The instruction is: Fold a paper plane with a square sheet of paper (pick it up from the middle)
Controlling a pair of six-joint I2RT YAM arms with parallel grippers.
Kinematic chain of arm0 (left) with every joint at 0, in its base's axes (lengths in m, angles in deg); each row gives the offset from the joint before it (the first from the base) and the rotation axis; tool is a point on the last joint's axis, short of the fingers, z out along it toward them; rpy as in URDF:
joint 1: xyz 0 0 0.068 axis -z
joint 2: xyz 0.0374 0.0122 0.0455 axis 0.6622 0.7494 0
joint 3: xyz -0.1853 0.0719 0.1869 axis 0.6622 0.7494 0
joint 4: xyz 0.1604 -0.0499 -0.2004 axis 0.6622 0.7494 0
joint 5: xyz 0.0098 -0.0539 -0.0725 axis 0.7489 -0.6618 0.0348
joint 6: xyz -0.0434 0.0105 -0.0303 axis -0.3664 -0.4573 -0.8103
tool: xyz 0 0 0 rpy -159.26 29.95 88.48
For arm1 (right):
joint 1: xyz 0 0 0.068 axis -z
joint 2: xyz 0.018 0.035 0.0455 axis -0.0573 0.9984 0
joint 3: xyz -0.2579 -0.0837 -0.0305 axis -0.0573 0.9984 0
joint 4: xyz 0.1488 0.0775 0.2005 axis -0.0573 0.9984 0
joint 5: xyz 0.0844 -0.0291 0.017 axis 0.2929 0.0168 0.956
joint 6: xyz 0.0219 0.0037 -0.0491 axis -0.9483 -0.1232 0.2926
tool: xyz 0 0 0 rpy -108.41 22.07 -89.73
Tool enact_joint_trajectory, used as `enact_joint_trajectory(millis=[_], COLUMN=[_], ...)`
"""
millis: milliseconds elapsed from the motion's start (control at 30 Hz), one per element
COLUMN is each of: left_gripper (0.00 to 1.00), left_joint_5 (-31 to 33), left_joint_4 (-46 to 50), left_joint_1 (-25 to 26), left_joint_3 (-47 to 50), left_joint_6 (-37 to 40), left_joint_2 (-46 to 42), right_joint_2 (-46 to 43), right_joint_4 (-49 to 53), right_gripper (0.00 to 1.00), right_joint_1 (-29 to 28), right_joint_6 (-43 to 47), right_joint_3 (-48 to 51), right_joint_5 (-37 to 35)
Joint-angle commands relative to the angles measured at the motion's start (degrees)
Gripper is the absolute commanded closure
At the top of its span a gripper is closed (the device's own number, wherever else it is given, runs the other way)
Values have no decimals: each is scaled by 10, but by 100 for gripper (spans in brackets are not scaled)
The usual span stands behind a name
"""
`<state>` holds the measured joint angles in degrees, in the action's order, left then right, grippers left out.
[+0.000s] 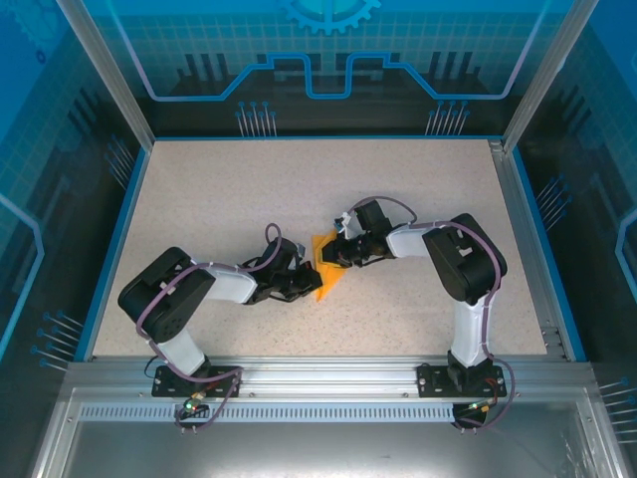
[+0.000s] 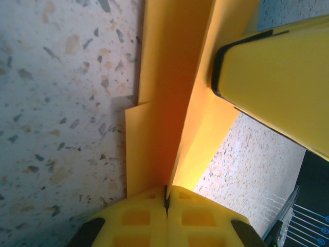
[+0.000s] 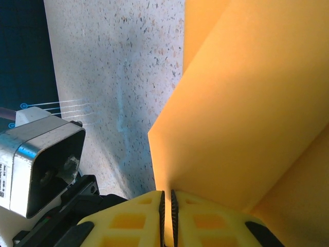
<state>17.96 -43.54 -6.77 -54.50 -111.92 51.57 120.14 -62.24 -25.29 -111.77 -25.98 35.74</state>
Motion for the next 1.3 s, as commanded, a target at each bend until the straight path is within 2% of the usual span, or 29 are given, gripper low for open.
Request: enact_joint_trajectory(millis=[0, 467, 800, 1133, 1200, 1267], left_gripper=[99, 99, 86, 85, 80, 79], left_joint_5=[3, -5, -6, 2, 0, 1], left_joint_4=[49, 69, 109, 152, 156, 154], left_joint_1=[-6, -11, -10, -10, -10, -9], left_joint_3=[-3, -12, -26, -31, -34, -33], left_joint_6=[7, -1, 28, 45, 51, 54], left_joint_2=[0, 8, -5, -32, -37, -42], right_joint_2=[15, 30, 55, 68, 69, 69], right_joint_4=[0, 5, 12, 19, 19, 17], right_gripper=[86, 86, 86, 85, 85, 85], right_joint_1=[-5, -3, -1, -1, -2, -1], right_joint_6=[-3, 1, 2, 2, 1, 0], right_joint_3=[-10, -14, -20, -18, -17, -16], right_joint_5=[3, 3, 5, -1, -1, -1])
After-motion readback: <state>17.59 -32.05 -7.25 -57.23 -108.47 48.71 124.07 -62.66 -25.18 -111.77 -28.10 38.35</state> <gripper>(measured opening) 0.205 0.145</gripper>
